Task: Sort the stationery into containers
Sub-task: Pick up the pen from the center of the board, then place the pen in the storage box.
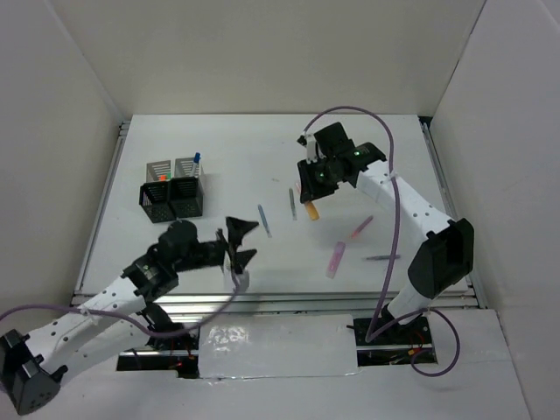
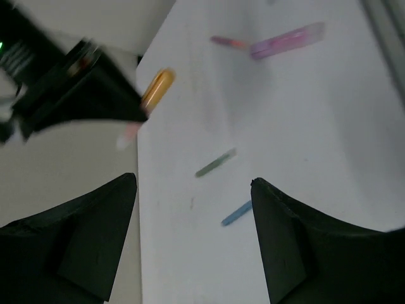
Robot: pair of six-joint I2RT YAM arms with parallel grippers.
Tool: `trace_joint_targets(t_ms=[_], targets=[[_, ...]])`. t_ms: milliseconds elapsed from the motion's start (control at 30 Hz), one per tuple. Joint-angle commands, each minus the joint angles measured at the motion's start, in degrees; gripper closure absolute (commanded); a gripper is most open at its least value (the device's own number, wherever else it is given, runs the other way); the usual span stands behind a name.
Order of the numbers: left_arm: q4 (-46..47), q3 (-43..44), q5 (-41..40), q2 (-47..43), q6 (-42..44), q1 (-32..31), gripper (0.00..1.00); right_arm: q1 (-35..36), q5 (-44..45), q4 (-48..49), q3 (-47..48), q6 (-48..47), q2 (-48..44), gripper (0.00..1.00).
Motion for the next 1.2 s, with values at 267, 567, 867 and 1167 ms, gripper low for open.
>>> trace_joint_targets(t_ms=[267, 567, 867, 1167], targets=[[17.0, -2.8, -18.4, 15.6, 30.3, -26.3, 0.17, 3.9, -4.6, -2.9, -3.0, 2.6, 1.3, 1.0], [28.2, 1.1, -26.5, 29.1, 29.0, -26.4, 0.2, 4.6, -4.8, -2.6, -3.3, 7.0, 2.4, 1.0], [33.4, 3.8, -26.8, 36.8, 28.8, -24.0, 0.21, 7.2, -2.3, -3.4, -1.0, 9.5, 4.5, 1.0], [32.6, 7.0, -25.2, 41.2, 29.2, -21.4, 0.32, 8.5, -2.1, -3.6, -0.6, 10.0, 4.9, 1.0]])
